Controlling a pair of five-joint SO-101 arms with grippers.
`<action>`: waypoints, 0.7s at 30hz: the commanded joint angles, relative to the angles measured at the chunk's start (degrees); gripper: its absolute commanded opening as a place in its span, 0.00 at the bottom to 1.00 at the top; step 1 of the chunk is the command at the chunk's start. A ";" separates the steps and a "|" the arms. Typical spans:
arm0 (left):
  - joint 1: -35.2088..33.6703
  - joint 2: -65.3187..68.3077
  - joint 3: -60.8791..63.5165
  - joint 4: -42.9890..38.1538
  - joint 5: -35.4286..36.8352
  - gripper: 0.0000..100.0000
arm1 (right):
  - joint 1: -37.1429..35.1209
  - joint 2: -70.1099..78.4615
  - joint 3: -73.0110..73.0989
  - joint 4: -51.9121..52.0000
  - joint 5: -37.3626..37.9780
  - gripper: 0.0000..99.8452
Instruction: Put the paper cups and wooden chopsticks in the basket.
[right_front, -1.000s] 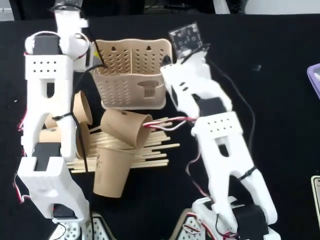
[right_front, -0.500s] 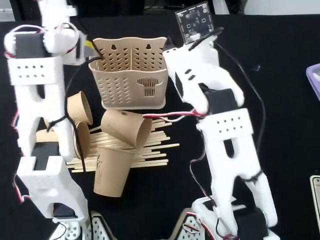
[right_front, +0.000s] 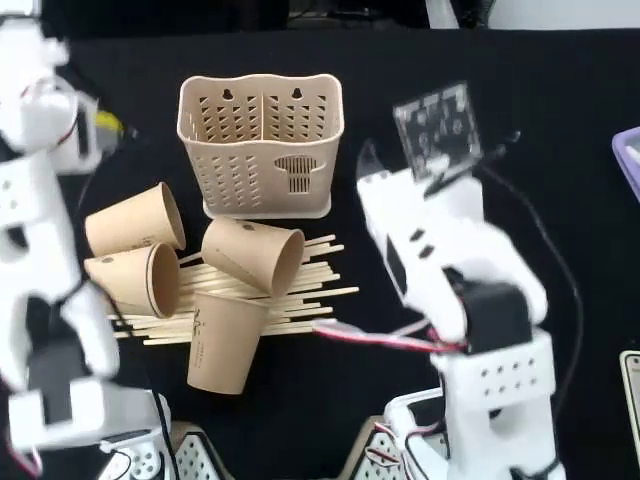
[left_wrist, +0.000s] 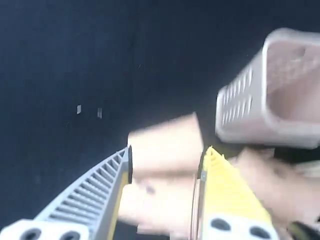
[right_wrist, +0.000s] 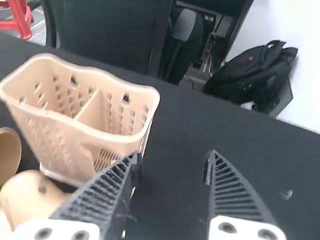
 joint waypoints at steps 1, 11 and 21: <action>-2.15 -16.88 27.12 -2.99 -2.46 0.24 | -2.90 -6.90 11.03 -1.32 -0.18 0.21; -9.27 -40.00 80.22 -32.88 3.78 0.24 | -16.09 -9.36 33.89 -18.46 -10.99 0.21; -8.75 -52.22 92.26 -38.77 12.13 0.24 | -19.34 7.78 22.81 -18.11 -23.65 0.22</action>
